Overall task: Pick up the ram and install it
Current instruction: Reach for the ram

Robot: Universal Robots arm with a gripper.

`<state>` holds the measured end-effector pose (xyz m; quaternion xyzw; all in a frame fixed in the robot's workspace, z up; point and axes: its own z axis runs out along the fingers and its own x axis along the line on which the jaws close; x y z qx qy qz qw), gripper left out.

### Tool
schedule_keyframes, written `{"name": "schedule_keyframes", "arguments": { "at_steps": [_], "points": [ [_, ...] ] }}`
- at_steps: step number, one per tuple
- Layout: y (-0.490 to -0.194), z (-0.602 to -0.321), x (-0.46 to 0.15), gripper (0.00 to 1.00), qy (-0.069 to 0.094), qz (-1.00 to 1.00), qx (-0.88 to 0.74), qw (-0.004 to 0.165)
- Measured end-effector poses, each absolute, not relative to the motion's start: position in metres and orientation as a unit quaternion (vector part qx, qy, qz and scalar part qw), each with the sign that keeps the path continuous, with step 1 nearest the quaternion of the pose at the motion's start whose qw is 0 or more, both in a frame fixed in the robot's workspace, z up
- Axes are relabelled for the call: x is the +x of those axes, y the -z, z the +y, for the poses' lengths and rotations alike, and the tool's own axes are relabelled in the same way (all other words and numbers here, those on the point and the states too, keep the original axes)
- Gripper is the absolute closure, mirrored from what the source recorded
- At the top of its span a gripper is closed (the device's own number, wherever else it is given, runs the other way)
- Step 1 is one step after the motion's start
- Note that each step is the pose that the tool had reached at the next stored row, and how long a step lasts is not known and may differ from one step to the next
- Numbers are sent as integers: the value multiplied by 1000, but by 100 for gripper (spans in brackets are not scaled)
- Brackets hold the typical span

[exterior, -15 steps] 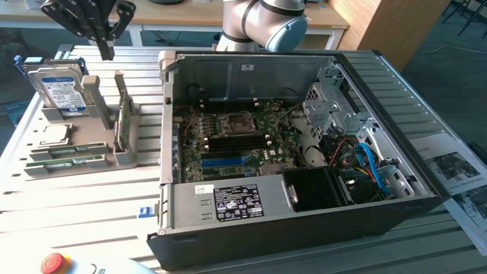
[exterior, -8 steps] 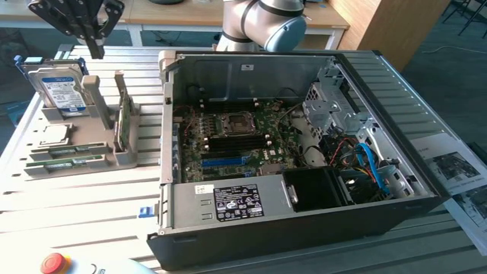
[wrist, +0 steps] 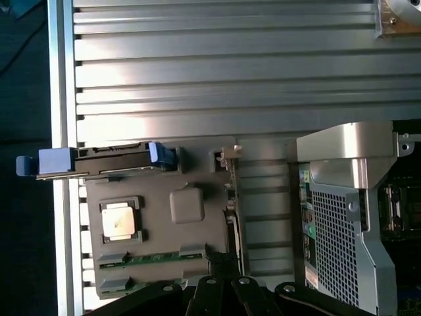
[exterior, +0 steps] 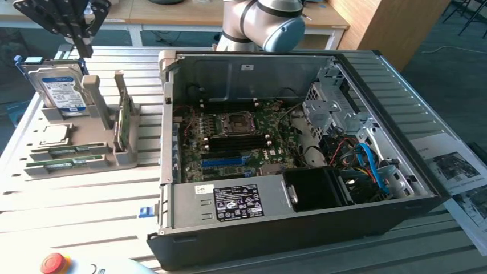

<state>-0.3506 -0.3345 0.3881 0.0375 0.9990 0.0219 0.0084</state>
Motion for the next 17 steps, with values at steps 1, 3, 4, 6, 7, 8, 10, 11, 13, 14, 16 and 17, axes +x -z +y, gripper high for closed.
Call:
{"name": "schedule_keyframes", "arguments": {
  "at_steps": [1, 3, 4, 6, 7, 8, 10, 11, 13, 14, 16, 17],
  "points": [
    [-388, -334, -353, 90, -22, 999, 37, 8],
    [-388, -333, -358, 90, -22, 999, 37, 8],
    [-388, -333, -360, 90, -22, 999, 37, 8],
    [-388, -331, -366, 90, -22, 999, 38, 8],
    [-388, -331, -368, 90, -22, 999, 38, 8],
    [-388, -330, -370, 90, -22, 999, 38, 8],
    [-387, -329, -375, 90, -22, 999, 37, 8],
    [-387, -328, -377, 90, -22, 999, 37, 8],
    [-387, -327, -383, 90, -22, 999, 37, 8],
    [-387, -327, -385, 90, -22, 999, 38, 8],
    [-387, -325, -390, 90, -22, 999, 38, 8],
    [-387, -325, -392, 90, -22, 999, 38, 8]
  ]
}}
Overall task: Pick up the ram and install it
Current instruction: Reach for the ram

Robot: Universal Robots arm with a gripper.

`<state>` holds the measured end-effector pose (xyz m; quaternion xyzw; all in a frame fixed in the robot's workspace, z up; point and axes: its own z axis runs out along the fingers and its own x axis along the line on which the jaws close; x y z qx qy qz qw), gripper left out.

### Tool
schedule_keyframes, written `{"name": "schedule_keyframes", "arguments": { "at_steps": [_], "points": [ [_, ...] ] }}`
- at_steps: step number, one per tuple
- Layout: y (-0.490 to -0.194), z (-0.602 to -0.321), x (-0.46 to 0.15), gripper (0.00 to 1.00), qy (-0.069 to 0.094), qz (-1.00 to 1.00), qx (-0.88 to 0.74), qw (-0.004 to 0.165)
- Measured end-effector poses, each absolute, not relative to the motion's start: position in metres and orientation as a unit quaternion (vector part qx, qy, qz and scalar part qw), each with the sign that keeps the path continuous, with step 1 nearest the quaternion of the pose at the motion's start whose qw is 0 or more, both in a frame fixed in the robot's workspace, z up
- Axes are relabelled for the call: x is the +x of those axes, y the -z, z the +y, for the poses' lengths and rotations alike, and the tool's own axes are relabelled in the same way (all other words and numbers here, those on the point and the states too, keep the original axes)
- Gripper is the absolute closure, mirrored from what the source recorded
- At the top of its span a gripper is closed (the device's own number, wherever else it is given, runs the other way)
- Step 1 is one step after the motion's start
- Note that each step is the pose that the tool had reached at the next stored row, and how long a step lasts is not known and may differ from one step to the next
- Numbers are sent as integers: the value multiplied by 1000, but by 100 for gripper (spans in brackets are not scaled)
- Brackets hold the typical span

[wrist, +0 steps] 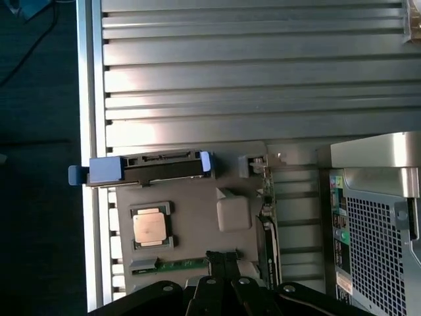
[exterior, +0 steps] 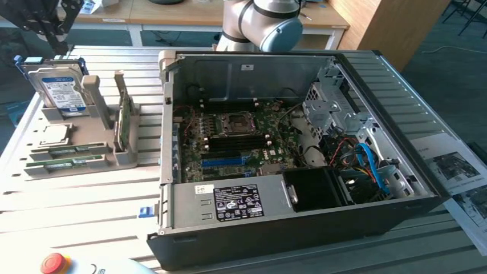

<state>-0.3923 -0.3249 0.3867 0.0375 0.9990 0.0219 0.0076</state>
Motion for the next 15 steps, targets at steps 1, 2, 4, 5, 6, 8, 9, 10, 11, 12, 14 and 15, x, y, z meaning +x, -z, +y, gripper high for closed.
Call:
{"name": "schedule_keyframes", "arguments": {
  "at_steps": [1, 2, 4, 5, 6, 8, 9, 10, 11, 12, 14, 15],
  "points": [
    [-387, -324, -395, 90, -22, 999, 38, 8],
    [-386, -324, -397, 90, -22, 999, 38, 8],
    [-386, -323, -402, 90, -22, 999, 37, 8],
    [-386, -322, -405, 90, -22, 999, 38, 8],
    [-386, -322, -407, 90, -22, 999, 37, 8],
    [-386, -321, -412, 90, -22, 999, 38, 7],
    [-386, -320, -414, 90, -22, 999, 38, 7],
    [-386, -320, -416, 90, -22, 999, 38, 7],
    [-386, -320, -417, 90, -22, 999, 38, 7],
    [-386, -319, -418, 90, -22, 999, 38, 7],
    [-386, -319, -419, 90, -22, 999, 37, 7],
    [-386, -319, -419, 90, -22, 999, 37, 7]
  ]
}}
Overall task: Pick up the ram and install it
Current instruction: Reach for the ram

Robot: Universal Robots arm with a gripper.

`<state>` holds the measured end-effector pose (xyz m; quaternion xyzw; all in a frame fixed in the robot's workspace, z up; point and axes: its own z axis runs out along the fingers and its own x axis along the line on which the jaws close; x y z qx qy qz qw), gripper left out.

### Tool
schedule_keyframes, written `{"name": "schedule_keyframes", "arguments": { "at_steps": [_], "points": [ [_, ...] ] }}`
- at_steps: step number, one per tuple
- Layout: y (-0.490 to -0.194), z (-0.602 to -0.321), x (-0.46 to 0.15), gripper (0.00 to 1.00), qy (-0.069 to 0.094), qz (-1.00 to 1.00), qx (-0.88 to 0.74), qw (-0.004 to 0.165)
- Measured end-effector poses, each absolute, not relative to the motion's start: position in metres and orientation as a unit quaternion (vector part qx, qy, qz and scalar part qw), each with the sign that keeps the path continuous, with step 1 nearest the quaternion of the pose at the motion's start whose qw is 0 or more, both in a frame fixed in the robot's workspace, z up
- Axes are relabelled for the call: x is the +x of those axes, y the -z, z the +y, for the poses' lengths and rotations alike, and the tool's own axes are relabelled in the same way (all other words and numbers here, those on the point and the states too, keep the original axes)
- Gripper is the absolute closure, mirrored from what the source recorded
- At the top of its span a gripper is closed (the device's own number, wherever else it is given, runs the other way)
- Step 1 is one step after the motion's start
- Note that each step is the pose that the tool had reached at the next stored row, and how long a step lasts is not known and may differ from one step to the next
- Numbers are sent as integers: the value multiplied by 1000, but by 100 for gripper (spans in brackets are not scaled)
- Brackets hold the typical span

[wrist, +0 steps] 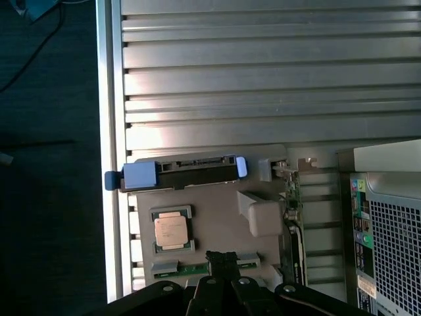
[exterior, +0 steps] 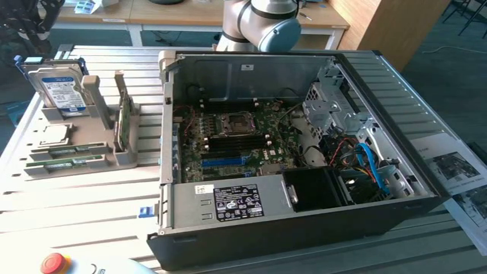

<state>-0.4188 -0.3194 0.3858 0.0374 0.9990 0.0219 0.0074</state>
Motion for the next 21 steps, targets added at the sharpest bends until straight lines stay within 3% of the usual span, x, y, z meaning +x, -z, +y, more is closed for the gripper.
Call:
{"name": "schedule_keyframes", "arguments": {
  "at_steps": [21],
  "points": [
    [-386, -333, -419, 90, -22, 999, 37, 7]
  ]
}}
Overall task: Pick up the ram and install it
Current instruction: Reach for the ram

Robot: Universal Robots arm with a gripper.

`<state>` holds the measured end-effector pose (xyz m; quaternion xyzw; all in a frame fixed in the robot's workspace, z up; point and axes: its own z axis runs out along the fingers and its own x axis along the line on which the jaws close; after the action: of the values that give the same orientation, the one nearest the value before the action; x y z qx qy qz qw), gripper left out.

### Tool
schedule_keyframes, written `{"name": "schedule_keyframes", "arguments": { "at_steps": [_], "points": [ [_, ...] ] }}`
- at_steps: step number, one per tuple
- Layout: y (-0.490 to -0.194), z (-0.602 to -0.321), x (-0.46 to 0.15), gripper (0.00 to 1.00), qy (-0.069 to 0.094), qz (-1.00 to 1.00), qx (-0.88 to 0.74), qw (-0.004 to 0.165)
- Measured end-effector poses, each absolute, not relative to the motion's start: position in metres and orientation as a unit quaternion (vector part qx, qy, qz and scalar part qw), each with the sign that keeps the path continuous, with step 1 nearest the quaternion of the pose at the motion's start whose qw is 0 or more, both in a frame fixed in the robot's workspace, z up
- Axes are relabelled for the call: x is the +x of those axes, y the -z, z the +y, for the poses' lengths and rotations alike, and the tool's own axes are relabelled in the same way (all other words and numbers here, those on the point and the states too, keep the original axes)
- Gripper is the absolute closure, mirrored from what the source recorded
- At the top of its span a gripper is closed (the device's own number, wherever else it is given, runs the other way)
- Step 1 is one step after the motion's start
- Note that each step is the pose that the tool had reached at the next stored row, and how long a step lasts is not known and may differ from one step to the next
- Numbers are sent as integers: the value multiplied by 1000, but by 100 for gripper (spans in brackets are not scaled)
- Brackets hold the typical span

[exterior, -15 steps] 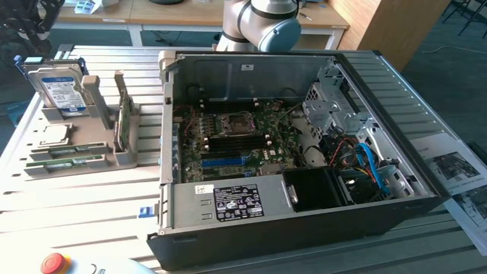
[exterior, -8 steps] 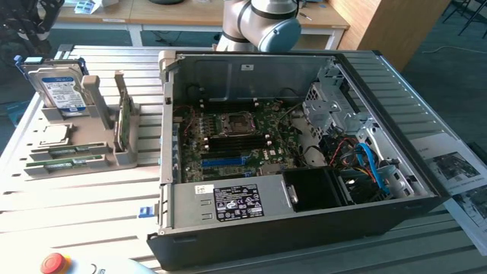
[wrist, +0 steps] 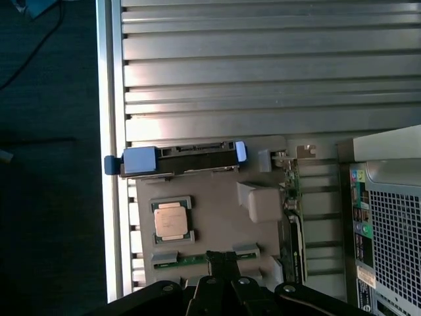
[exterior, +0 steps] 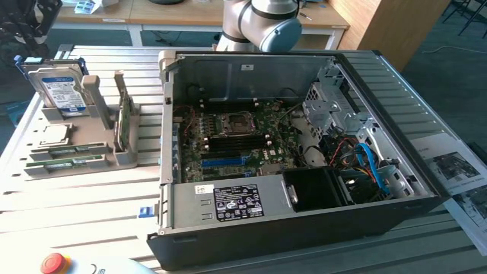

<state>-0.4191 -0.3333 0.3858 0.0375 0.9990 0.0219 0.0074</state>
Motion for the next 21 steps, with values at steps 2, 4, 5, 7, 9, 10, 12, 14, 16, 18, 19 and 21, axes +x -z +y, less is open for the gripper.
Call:
{"name": "schedule_keyframes", "arguments": {
  "at_steps": [2, 4, 5, 7, 9, 10, 12, 14, 16, 18, 19, 21],
  "points": [
    [-386, -336, -419, 90, -22, 999, 38, 7],
    [-386, -339, -419, 90, -22, 999, 38, 7],
    [-386, -340, -419, 90, -22, 999, 38, 7],
    [-386, -343, -419, 90, -22, 999, 38, 7],
    [-386, -346, -419, 90, -22, 999, 38, 7],
    [-386, -348, -419, 90, -22, 999, 38, 7],
    [-386, -351, -419, 90, -22, 999, 37, 7],
    [-386, -354, -419, 90, -22, 999, 37, 7],
    [-386, -357, -419, 90, -22, 999, 37, 7],
    [-386, -360, -420, 90, -22, 999, 38, 7],
    [-386, -361, -420, 90, -22, 999, 38, 7],
    [-386, -364, -420, 90, -22, 999, 38, 7]
  ]
}}
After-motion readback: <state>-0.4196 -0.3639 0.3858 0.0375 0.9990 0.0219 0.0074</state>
